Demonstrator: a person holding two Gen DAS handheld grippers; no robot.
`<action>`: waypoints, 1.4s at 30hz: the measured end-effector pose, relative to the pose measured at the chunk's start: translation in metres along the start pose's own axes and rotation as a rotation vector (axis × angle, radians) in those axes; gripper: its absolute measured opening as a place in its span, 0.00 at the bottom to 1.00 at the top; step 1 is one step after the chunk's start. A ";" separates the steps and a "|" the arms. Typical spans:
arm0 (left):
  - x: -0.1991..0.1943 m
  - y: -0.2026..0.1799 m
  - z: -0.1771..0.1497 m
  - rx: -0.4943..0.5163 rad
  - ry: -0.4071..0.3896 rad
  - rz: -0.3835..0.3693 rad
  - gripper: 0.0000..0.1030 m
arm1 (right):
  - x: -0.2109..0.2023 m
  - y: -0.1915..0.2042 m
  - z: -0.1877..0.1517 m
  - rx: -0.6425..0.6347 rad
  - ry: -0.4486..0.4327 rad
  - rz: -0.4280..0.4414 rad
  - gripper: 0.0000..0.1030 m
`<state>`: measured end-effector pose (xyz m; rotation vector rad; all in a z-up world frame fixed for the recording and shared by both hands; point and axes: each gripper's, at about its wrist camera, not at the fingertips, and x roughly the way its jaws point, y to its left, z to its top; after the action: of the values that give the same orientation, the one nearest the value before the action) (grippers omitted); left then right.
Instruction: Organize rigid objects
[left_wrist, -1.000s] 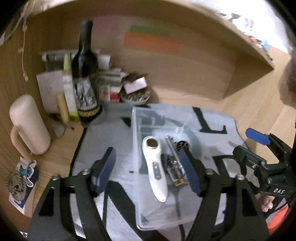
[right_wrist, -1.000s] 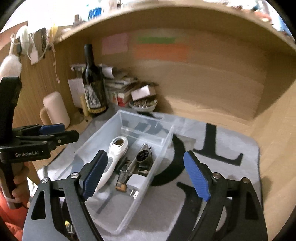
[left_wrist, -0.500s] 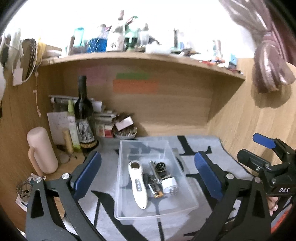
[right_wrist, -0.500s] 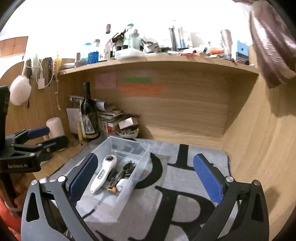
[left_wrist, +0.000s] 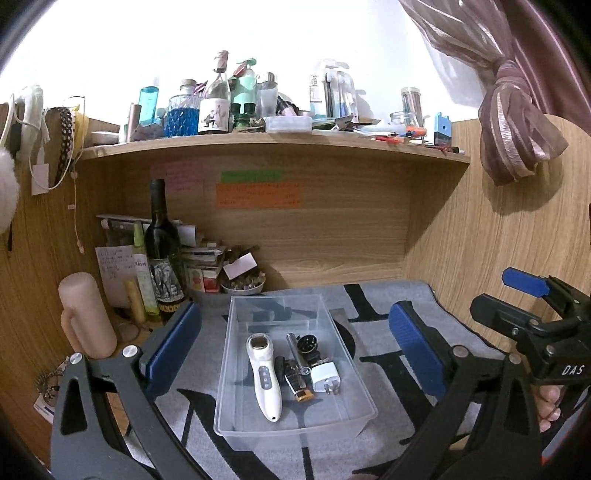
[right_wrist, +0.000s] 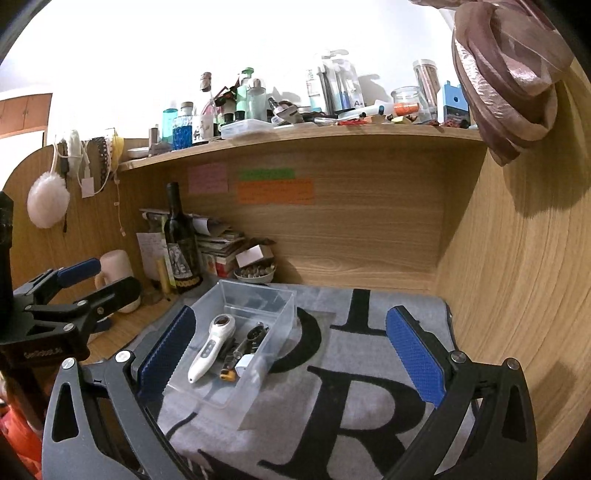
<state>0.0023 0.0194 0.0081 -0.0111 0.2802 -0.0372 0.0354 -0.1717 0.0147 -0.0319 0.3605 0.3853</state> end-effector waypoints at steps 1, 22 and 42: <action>0.000 -0.001 0.000 0.002 -0.001 0.002 1.00 | 0.000 0.000 0.000 0.001 -0.001 -0.001 1.00; -0.001 -0.004 -0.001 0.013 -0.011 -0.005 1.00 | 0.005 0.005 0.001 0.011 0.009 0.005 1.00; 0.004 0.001 0.001 -0.018 0.006 -0.015 1.00 | 0.005 0.005 0.001 0.011 0.010 0.004 1.00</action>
<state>0.0060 0.0201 0.0077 -0.0308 0.2869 -0.0495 0.0381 -0.1647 0.0146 -0.0221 0.3721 0.3876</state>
